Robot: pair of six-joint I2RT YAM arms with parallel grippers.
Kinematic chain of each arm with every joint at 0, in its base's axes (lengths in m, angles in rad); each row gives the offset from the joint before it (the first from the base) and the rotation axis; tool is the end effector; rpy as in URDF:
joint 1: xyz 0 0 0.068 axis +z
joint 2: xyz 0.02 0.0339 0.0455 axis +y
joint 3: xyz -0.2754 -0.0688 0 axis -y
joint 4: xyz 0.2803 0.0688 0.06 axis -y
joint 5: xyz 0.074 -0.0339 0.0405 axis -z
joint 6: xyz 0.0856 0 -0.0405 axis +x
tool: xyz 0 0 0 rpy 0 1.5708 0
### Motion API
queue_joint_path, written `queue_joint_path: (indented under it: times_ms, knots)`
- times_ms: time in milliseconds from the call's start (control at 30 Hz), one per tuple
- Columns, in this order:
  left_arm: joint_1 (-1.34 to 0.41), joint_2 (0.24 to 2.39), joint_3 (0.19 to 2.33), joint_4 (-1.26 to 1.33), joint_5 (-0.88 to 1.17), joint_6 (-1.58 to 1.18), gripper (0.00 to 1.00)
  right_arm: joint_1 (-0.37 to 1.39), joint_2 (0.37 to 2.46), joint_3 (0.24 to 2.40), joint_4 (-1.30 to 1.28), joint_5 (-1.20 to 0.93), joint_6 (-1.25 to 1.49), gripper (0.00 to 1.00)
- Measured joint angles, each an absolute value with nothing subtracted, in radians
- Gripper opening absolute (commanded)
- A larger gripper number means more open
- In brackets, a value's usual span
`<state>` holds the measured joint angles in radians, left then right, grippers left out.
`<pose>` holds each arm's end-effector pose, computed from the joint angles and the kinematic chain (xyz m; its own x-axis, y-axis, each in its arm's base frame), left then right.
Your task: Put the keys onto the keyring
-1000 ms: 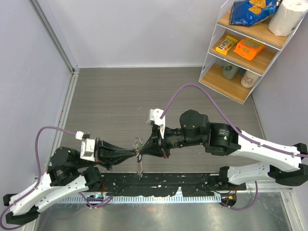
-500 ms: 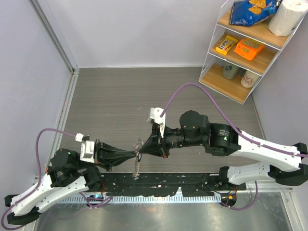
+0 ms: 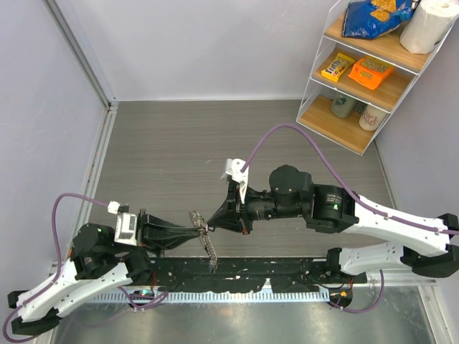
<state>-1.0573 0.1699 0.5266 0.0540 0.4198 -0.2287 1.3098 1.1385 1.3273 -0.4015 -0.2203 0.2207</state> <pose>0.0334 -0.1302 0.3749 -0.0309 -0.3666 -0.9299 0.9979 0.0410 -0.0494 0.0652 0.3166 0.4419 -0.2716 -0.1891 -0.9437 -0.9618 0.0890 0.2590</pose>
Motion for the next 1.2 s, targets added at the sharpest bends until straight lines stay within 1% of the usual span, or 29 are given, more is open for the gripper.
queue_joint_path:
  times_ms: [400,767,1200]
  knots:
    - [-1.057,0.17,0.527,0.053,0.41,-0.228,0.0,1.31,1.066,1.305,-0.397,-0.274,0.219,0.05]
    - [-1.057,0.175,0.527,0.049,0.377,-0.229,0.0,1.311,1.11,1.303,-0.396,-0.324,0.217,0.05]
    - [-1.057,0.186,0.527,0.046,0.366,-0.229,0.0,1.314,1.126,1.303,-0.377,-0.283,0.221,0.05]
